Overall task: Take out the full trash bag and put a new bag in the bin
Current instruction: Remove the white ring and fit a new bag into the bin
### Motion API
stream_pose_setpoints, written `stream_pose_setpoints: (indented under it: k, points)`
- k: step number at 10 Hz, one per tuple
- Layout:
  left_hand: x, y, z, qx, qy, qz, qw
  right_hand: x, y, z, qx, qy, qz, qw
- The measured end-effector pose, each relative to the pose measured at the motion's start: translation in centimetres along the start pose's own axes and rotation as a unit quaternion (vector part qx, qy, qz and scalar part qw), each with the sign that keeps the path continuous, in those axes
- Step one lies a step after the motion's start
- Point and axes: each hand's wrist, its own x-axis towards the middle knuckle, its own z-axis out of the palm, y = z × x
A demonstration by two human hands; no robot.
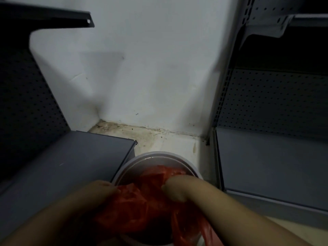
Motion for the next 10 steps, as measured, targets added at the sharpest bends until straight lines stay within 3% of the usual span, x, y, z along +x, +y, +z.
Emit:
stream_pose_setpoints:
  k: [1,2,3,4,5,6,7,8,10]
  points:
    - [-0.5,0.5,0.1,0.026,-0.002,0.021,0.999,2.2,0.5,2.1,-0.216,-0.067,-0.003,0.974]
    - [-0.9,1.1,-0.2,0.071,0.025,0.073,0.994,2.0,0.2,2.1,-0.287,-0.003,0.022,0.958]
    - [-0.7,0.9,-0.6,0.089,0.065,0.110,0.988,1.7,0.3,1.1,-0.282,0.184,-0.064,0.940]
    - [-0.4,0.4,-1.0,0.095,0.099,0.138,0.981,1.6,0.9,0.6,-0.285,0.143,-0.115,0.941]
    - [0.1,-0.2,-1.2,0.102,0.118,0.160,0.975,1.4,1.5,0.5,-0.340,0.001,-0.069,0.938]
    - [0.4,-0.7,-1.6,0.070,0.117,0.164,0.977,0.6,1.9,-1.2,-0.216,0.054,-0.089,0.971]
    - [0.4,-0.7,-2.1,-0.009,0.146,0.163,0.976,-1.0,2.3,-3.8,-0.155,0.049,-0.095,0.982]
    - [0.2,-0.6,-2.3,-0.089,0.154,0.165,0.970,-1.8,3.0,-5.0,-0.134,0.027,-0.072,0.988]
    - [-0.1,-0.5,-2.7,-0.107,0.130,0.128,0.977,-1.6,4.3,-5.7,-0.075,0.123,-0.058,0.988]
